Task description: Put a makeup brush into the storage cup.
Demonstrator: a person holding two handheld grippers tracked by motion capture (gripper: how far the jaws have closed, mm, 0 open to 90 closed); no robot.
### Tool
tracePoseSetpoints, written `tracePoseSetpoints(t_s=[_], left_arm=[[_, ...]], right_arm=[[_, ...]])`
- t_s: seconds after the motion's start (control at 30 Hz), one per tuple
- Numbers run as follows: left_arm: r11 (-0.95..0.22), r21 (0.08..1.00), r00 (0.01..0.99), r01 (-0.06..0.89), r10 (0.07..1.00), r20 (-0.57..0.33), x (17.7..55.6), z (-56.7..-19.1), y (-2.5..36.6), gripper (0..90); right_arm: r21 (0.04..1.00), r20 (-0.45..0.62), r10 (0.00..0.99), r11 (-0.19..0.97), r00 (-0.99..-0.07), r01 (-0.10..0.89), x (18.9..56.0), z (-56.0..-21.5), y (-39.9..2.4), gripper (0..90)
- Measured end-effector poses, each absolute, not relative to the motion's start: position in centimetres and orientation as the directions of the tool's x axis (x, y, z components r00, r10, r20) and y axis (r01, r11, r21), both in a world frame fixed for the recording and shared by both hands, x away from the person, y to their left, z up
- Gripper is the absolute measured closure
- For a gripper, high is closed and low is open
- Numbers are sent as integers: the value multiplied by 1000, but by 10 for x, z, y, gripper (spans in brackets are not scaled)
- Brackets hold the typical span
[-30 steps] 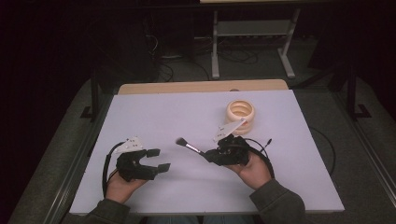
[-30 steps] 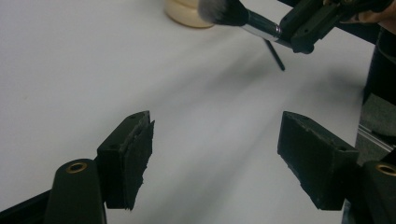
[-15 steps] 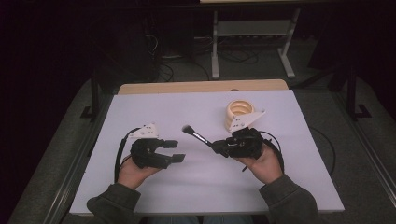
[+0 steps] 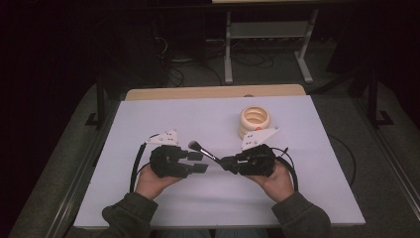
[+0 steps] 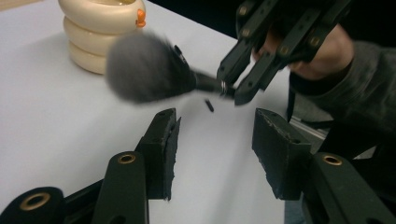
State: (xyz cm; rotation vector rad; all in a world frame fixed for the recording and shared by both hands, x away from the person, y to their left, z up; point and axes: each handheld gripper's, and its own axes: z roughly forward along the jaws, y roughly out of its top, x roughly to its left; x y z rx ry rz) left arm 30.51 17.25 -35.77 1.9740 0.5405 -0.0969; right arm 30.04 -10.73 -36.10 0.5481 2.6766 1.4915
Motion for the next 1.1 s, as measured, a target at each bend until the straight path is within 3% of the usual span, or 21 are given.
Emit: tracePoseSetpoints(t_s=[0.4,0.87,1.1], left_arm=[[-360,823,889,438,312,-336,311,-361,173,639],[-368,802,877,470,298,-377,315,-365,173,685],[-367,793,870,487,282,-404,315,-366,172,763]], right_arm=[[837,106,287,491,-952,241,297,-374,-104,787],[799,6,265,579,-964,164,293,-380,-96,787],[789,-13,255,597,-967,147,293,-383,-92,787]])
